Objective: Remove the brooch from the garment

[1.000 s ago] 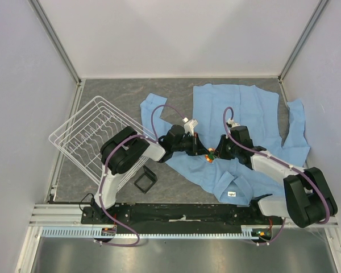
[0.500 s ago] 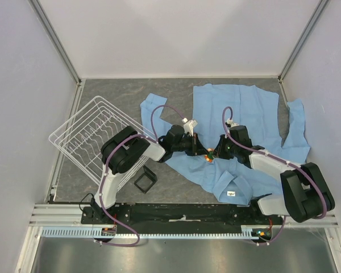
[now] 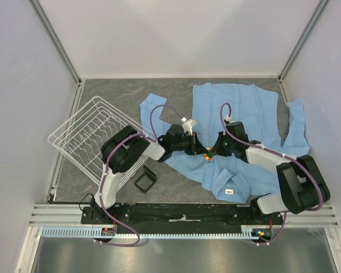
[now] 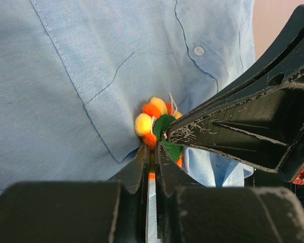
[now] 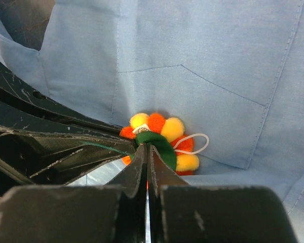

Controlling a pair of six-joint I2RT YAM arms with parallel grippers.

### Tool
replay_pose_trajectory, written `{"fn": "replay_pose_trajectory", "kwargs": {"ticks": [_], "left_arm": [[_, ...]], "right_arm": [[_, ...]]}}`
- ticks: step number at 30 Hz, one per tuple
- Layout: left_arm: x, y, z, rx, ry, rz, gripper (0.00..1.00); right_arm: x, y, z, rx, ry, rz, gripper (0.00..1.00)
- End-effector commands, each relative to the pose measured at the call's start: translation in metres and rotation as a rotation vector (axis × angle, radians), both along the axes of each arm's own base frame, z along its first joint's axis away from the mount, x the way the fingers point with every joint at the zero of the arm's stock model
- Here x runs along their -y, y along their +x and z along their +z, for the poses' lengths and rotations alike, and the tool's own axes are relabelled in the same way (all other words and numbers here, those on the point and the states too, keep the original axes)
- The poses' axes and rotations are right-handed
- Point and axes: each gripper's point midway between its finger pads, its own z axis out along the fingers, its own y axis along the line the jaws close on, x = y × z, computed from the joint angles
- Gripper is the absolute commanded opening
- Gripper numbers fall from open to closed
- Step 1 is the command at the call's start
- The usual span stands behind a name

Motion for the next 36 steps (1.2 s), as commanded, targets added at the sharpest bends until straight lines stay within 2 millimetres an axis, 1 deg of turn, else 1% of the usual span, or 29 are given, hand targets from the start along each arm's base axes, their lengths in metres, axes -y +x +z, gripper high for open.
{"fn": "replay_pose_trajectory", "kwargs": {"ticks": [1,4,8,9,11,12,14,15,18,21,26,31,36], "left_arm": [[0.009,-0.011,0.005,-0.012,-0.028,-0.059,0.02],[0.007,-0.010,0.002,-0.017,-0.018,-0.050,0.02],[0.007,-0.009,-0.001,-0.018,-0.008,-0.048,0.02],[0.007,-0.008,0.000,-0.013,-0.007,-0.048,0.02],[0.007,-0.009,-0.001,-0.015,-0.003,-0.050,0.02],[0.007,-0.009,-0.002,-0.017,-0.001,-0.050,0.02],[0.007,-0.009,-0.002,-0.015,-0.002,-0.052,0.02],[0.008,-0.009,-0.002,-0.017,-0.003,-0.053,0.02],[0.008,-0.009,-0.003,-0.018,0.000,-0.053,0.02],[0.008,-0.010,-0.003,-0.018,-0.001,-0.058,0.02],[0.008,-0.010,-0.002,-0.019,-0.004,-0.060,0.02],[0.009,-0.011,-0.003,-0.025,-0.005,-0.065,0.02],[0.009,-0.011,-0.004,-0.026,-0.004,-0.066,0.02]], "right_arm": [[0.044,-0.022,-0.038,-0.120,-0.217,-0.108,0.00],[0.044,-0.023,-0.037,-0.114,-0.220,-0.085,0.00],[0.030,-0.029,-0.031,-0.094,-0.166,0.025,0.00],[0.023,-0.027,-0.021,-0.060,-0.127,0.044,0.00],[0.018,-0.026,-0.012,-0.029,-0.094,0.051,0.04],[0.017,-0.024,-0.003,-0.003,-0.084,0.049,0.10],[0.015,-0.018,0.010,0.029,-0.074,0.046,0.13],[0.015,-0.018,0.016,0.039,-0.071,0.047,0.17],[0.016,-0.014,0.029,0.066,-0.074,0.041,0.21],[0.019,-0.013,0.031,0.078,-0.089,0.042,0.22],[0.019,-0.015,0.019,0.051,-0.100,0.059,0.22],[0.009,-0.009,0.019,0.073,-0.064,0.086,0.22],[0.006,-0.007,0.017,0.074,-0.056,0.100,0.21]]}}
